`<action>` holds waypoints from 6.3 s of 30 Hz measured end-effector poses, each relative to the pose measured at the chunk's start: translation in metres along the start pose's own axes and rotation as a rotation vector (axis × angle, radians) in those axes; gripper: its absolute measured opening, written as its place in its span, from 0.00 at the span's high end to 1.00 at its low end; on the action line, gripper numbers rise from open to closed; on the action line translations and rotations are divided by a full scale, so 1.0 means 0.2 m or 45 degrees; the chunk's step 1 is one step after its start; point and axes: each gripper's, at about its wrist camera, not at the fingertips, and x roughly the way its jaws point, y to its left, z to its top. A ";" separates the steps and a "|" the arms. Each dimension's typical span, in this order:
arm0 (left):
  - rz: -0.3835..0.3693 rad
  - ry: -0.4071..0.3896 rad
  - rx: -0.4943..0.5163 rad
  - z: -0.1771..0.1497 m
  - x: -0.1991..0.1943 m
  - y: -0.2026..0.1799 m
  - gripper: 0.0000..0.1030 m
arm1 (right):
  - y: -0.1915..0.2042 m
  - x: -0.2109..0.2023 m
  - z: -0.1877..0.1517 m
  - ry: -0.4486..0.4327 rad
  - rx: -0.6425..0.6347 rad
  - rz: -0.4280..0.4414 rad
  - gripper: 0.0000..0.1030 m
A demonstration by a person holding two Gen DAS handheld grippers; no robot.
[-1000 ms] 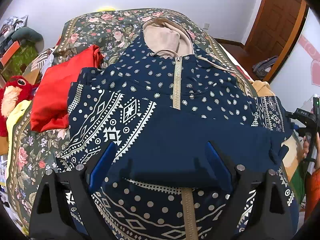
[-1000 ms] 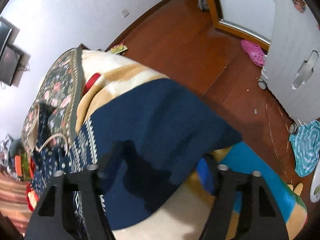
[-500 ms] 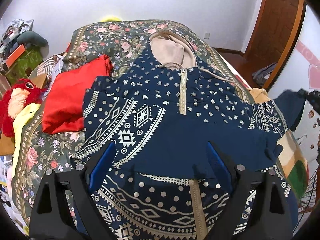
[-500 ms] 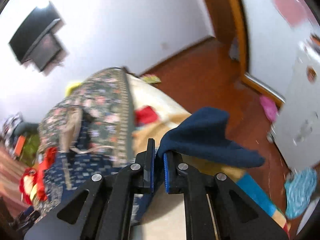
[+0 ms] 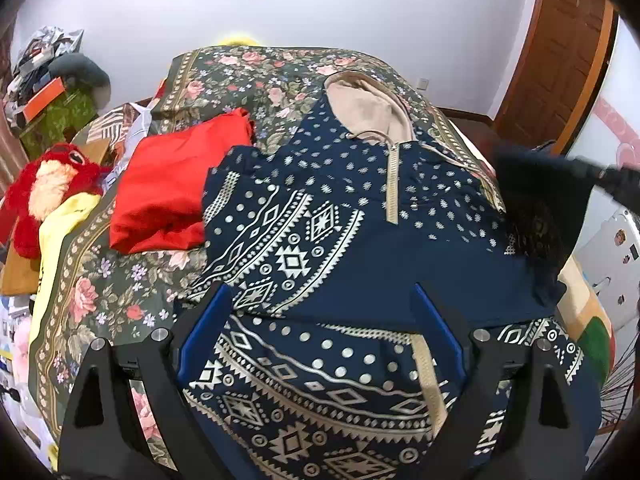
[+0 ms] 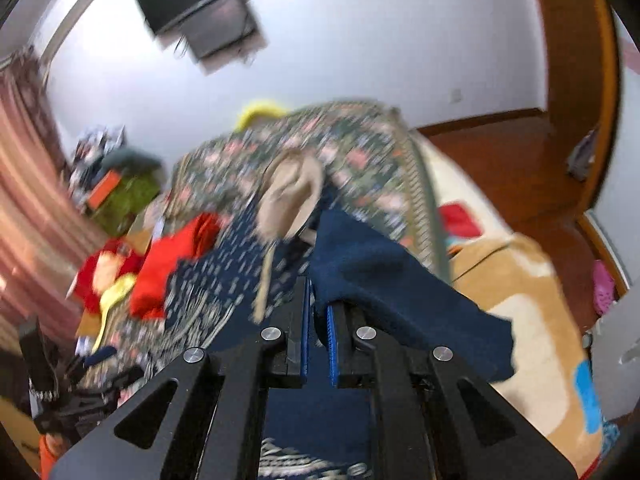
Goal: Fold large clothes
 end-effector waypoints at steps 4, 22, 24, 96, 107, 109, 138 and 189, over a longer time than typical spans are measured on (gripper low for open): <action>-0.008 0.019 -0.026 -0.03 0.00 0.05 0.12 | 0.11 0.19 -0.11 0.182 -0.036 0.048 0.92; -0.082 0.043 0.096 0.02 0.02 -0.22 0.12 | 0.04 0.15 -0.38 0.395 -0.028 0.060 0.50; -0.104 0.032 0.147 0.05 0.01 -0.32 0.12 | -0.02 0.07 -0.36 0.327 -0.015 0.014 0.50; -0.207 -0.028 -0.106 0.32 0.23 0.28 0.94 | -0.18 0.35 -0.37 0.461 0.119 -0.104 0.39; -0.116 0.255 -0.229 -0.08 0.46 0.47 0.69 | -0.08 0.38 -0.40 0.495 0.000 -0.148 0.31; -0.051 0.259 -0.237 -0.12 0.46 0.51 0.61 | -0.08 0.38 -0.41 0.494 -0.013 -0.152 0.30; 0.022 -0.059 0.046 0.51 0.22 0.28 0.41 | 0.04 0.32 0.08 0.246 -0.103 -0.130 0.29; -0.272 -0.002 0.030 0.93 0.53 0.04 0.93 | 0.16 0.72 0.35 0.161 -0.177 -0.054 0.91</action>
